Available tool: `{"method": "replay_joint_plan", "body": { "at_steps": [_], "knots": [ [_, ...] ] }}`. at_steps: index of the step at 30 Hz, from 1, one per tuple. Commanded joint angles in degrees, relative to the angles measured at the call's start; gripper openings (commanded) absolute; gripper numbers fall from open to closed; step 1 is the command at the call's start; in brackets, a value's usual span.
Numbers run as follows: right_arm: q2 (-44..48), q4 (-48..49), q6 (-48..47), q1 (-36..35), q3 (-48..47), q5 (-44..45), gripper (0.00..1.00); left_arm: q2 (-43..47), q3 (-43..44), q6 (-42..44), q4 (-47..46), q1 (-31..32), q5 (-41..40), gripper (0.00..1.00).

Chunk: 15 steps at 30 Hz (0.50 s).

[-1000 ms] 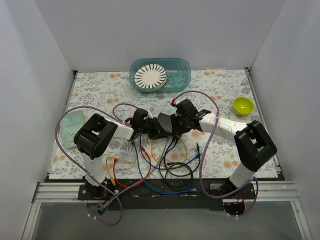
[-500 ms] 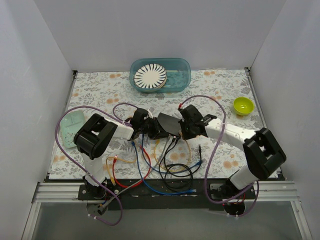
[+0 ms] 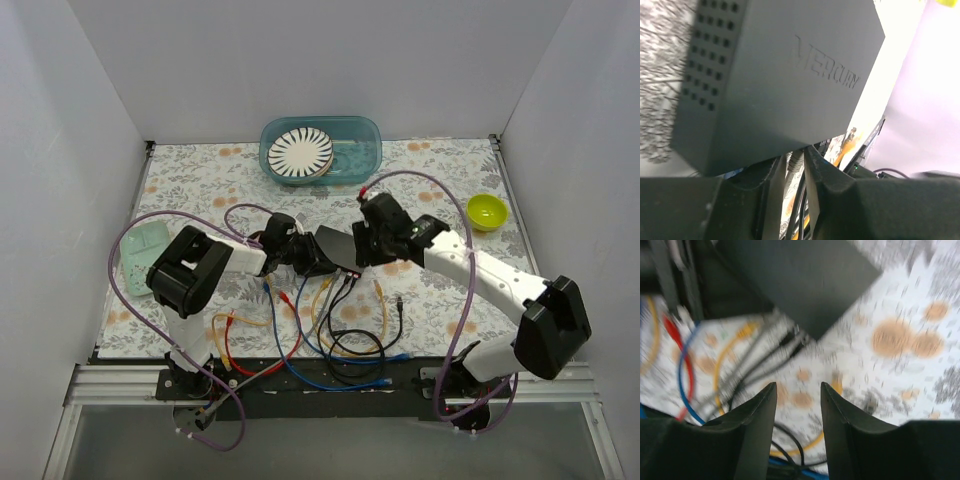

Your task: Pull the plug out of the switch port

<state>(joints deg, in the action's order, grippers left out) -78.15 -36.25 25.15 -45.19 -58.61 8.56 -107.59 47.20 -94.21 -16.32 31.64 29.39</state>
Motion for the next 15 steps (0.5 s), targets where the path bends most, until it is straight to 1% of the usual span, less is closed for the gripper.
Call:
{"method": "replay_joint_plan", "body": {
  "at_steps": [1, 2, 3, 5, 7, 8, 9, 10, 11, 12, 14, 15],
  "knots": [
    [-7.5, 4.9, -0.4, 7.3, -9.8, -3.0, 0.48, 0.5, 1.4, 0.8, 3.7, -2.2, -4.2, 0.23],
    [-8.4, 6.3, -0.2, 7.9, -10.0, -5.8, 0.47, 1.3, 2.1, 0.8, 4.1, -2.4, -4.3, 0.23],
    [-9.2, 7.6, 0.1, 8.4, -10.5, -7.0, 0.44, 1.6, 2.5, 0.9, 4.4, -2.5, -4.5, 0.23],
    [-11.5, 12.2, 0.4, 8.5, -10.6, -9.8, 0.42, 1.7, 4.2, 1.1, 5.7, -2.6, -5.0, 0.23],
    [-14.3, 11.8, 3.2, 9.7, -11.5, -11.4, 0.39, 2.0, 5.2, 1.0, 6.5, -3.0, -5.7, 0.25],
    [-14.9, 11.8, 4.5, 10.2, -11.1, -13.4, 0.37, 2.5, 5.6, 0.7, 7.3, -3.4, -7.3, 0.26],
    [-14.9, 12.6, 5.6, 10.6, -9.9, -14.0, 0.32, 4.0, 5.9, -0.1, 7.7, -4.4, -8.4, 0.27],
    [-13.5, 13.7, 7.4, 11.3, -6.3, -14.5, 0.3, 4.8, 6.1, -0.6, 8.1, -5.0, -9.3, 0.28],
    [-12.5, 15.8, 8.1, 11.6, -4.1, -15.1, 0.27, 5.7, 6.2, -1.0, 9.1, -5.8, -12.0, 0.29],
    [-11.4, 16.3, 8.4, 11.9, -2.4, -14.7, 0.22, 6.6, 6.4, -1.8, 9.7, -7.5, -13.3, 0.29],
    [-8.6, 16.9, 8.5, 11.9, 1.3, -13.8, 0.16, 8.9, 6.5, -2.1, 10.6, -9.2, -15.8, 0.31],
    [-7.7, 17.0, 8.3, 11.9, 2.3, -13.8, 0.12, 9.2, 6.6, -2.2, 10.9, -11.0, -17.4, 0.31]
  ]
}}
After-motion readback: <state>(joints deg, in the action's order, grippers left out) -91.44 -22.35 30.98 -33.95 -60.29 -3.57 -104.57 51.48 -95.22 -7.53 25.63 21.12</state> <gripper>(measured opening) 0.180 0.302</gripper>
